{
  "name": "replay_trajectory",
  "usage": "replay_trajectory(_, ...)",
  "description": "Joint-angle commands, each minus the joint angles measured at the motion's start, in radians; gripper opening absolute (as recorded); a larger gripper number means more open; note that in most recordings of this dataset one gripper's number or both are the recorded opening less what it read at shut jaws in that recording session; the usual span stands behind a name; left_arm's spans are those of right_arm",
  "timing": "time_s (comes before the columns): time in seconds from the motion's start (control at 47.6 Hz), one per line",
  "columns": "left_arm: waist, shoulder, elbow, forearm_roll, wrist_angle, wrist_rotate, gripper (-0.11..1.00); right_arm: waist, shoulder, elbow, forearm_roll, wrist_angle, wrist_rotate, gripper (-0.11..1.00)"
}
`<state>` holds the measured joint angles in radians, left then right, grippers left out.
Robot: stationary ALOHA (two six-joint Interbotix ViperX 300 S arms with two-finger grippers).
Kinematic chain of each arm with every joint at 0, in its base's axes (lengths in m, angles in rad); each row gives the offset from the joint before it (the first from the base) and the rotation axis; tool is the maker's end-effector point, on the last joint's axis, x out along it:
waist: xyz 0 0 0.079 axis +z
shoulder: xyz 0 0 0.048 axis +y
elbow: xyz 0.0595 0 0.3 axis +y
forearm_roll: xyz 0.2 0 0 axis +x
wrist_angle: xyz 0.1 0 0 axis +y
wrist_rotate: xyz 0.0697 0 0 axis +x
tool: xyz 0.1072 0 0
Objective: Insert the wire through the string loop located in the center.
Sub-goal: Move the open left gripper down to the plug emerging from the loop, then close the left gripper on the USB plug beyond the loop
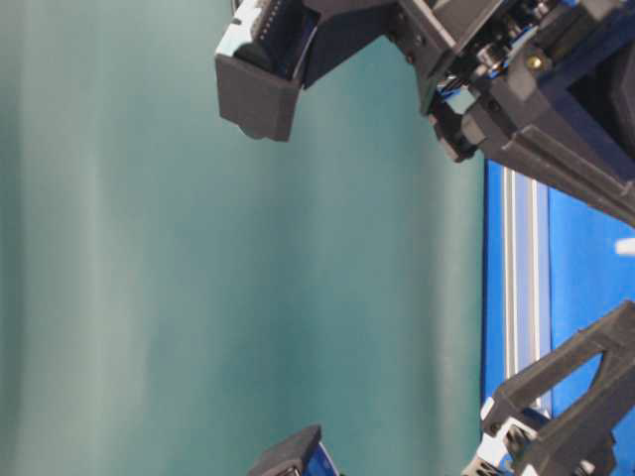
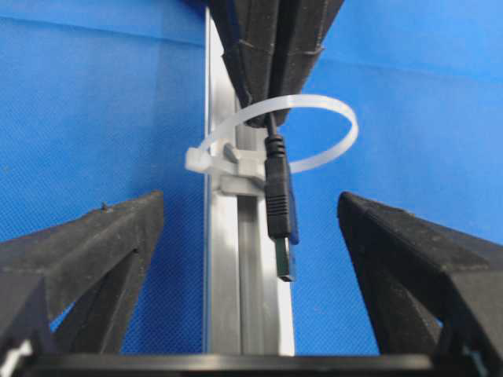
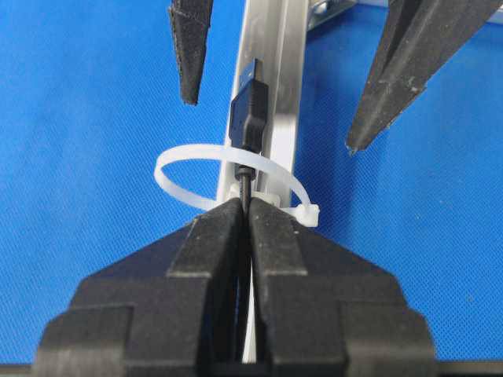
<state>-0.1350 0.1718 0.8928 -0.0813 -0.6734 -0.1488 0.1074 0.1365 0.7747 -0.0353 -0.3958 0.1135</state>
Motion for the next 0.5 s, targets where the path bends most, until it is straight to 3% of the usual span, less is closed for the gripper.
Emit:
replay_trajectory(0.0, 0.002, -0.014, -0.014, -0.002, -0.003, -0.002, 0.88, 0.002, -0.012, -0.015, -0.002, -0.009, -0.002, -0.02)
replay_trajectory(0.483, 0.002, -0.012, -0.020, -0.002, 0.014, -0.002, 0.87, 0.002, -0.012, -0.017, -0.002, -0.009, -0.002, -0.02)
